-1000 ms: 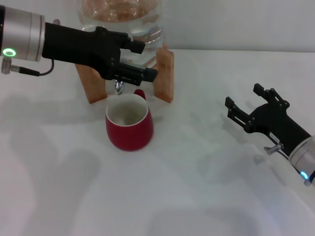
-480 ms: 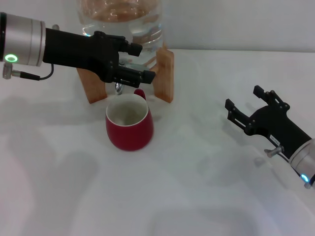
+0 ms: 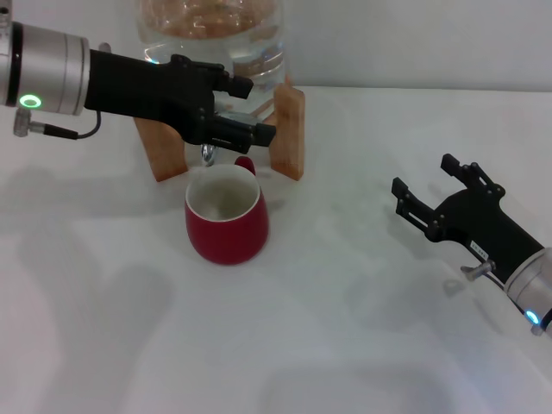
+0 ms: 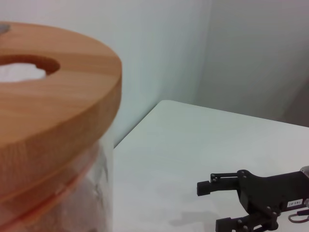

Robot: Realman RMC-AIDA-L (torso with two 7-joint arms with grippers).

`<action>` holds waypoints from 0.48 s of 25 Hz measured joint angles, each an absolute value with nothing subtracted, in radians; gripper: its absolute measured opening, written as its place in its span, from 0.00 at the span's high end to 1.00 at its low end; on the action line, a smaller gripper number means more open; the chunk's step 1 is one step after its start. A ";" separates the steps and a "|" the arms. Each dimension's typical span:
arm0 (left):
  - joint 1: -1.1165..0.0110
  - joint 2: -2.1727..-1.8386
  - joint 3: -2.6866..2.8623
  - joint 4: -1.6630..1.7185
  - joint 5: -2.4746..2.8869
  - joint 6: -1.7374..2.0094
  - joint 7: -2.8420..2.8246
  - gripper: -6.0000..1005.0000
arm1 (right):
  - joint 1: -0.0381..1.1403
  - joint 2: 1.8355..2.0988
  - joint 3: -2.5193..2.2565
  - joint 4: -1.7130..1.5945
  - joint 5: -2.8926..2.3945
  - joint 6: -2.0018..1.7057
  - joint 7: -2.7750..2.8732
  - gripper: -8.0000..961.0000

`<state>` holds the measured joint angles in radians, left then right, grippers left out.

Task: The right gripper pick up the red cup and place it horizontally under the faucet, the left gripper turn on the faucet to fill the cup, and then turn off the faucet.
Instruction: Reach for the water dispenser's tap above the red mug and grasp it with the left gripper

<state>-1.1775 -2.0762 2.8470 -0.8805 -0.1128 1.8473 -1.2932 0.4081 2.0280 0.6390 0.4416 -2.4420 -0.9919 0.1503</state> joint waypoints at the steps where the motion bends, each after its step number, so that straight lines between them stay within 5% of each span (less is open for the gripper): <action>1: -1.179 -2.076 2.847 -0.880 -0.112 1.845 -1.293 0.12 | 0.408 2.028 0.638 0.442 -2.442 -0.992 0.150 0.13; 12: -1.192 -2.076 2.847 -0.831 -0.089 1.801 -1.293 0.12 | 0.406 2.028 0.636 0.442 -2.442 -0.993 0.150 0.13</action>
